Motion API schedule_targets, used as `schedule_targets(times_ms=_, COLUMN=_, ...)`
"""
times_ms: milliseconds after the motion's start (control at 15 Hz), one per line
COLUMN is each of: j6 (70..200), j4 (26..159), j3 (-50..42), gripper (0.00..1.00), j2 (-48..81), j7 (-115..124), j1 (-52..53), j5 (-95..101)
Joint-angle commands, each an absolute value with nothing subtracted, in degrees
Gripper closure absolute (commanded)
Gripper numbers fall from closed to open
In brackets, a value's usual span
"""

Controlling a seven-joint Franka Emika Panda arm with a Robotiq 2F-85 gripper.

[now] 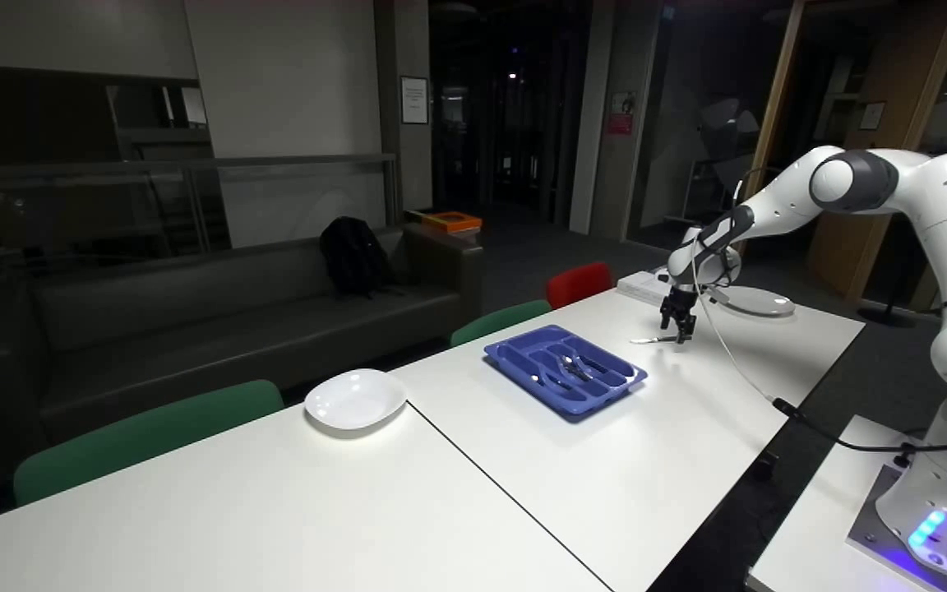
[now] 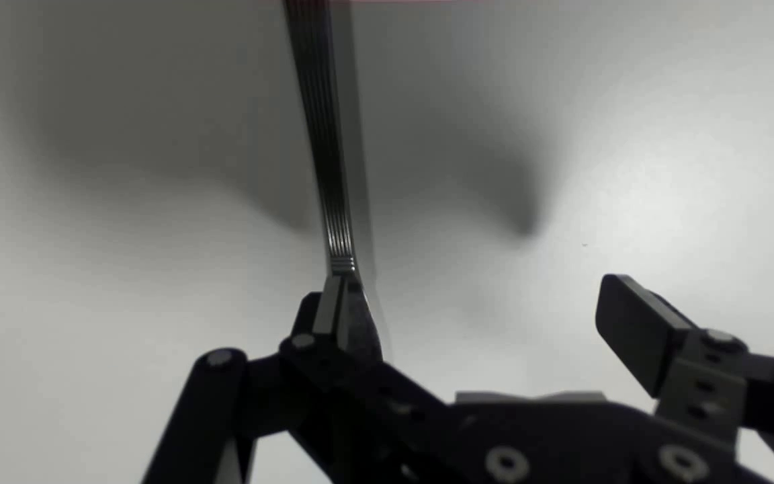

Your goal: Pick up the silver cutlery from the counter and place it on the blue tray

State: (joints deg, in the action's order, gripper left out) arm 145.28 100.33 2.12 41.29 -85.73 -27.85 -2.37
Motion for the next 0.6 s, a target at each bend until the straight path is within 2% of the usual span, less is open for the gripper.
schedule_targets(times_ms=0, j6=143.41, j4=96.07, j3=0.97, gripper=0.00, j2=43.63, j7=-86.14, j1=-27.30, j5=-2.46)
schedule_targets(times_ms=533, j6=141.07, j4=91.12, j3=0.57, gripper=0.00, j2=47.26, j7=-85.82, j1=-27.12, j5=-2.14)
